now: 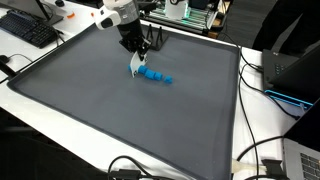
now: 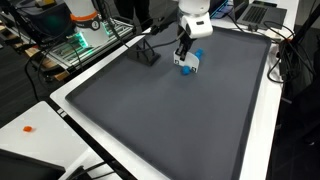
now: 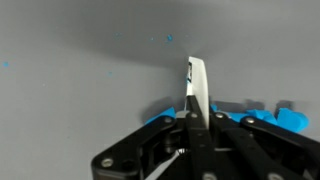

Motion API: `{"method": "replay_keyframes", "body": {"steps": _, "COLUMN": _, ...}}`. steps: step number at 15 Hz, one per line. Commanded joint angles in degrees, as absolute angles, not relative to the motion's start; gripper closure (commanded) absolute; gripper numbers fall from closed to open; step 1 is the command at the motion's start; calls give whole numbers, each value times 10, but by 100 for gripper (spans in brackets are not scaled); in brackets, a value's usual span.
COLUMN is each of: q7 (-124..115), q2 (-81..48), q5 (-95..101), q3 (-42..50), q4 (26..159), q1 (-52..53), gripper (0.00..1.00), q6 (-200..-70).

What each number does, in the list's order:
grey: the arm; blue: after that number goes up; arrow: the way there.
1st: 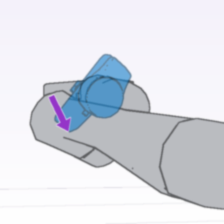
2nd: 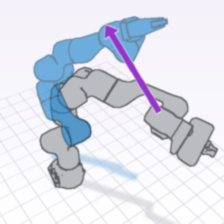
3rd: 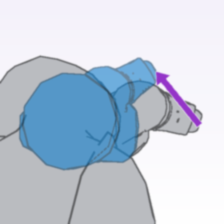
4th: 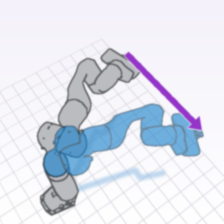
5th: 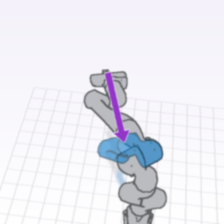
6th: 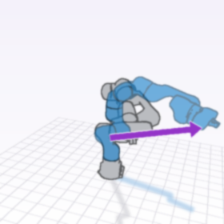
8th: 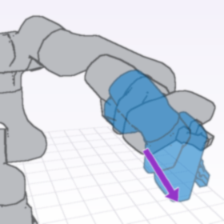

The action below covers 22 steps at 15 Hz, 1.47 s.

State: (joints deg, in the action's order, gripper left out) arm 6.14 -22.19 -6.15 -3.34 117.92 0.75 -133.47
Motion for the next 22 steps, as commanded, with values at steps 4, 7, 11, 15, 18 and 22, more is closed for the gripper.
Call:
{"method": "replay_keyframes", "body": {"steps": 4, "q7": 51, "q2": -203, "q5": -61, "q3": -36, "q4": 1195, "q1": 9, "gripper": 99, "q6": -1304}}
{"method": "replay_keyframes", "body": {"steps": 7, "q7": 47, "q2": -191, "q5": -54, "q3": -33, "q4": 1197, "q1": 10, "gripper": 99, "q6": -1289}}
{"method": "replay_keyframes", "body": {"steps": 11, "q7": 35, "q2": -156, "q5": -62, "q3": -31, "q4": 1207, "q1": 9, "gripper": 99, "q6": -1279}}
{"method": "replay_keyframes", "body": {"steps": 15, "q7": 4, "q2": -108, "q5": -89, "q3": -32, "q4": 1233, "q1": 6, "gripper": 99, "q6": -1294}}
{"method": "replay_keyframes", "body": {"steps": 18, "q7": -30, "q2": -65, "q5": -125, "q3": -32, "q4": 1262, "q1": 8, "gripper": 99, "q6": -1311}}
{"method": "replay_keyframes", "body": {"steps": 22, "q7": -117, "q2": -4, "q5": -140, "q3": -28, "q4": 1312, "q1": 15, "gripper": 99, "q6": -1328}}
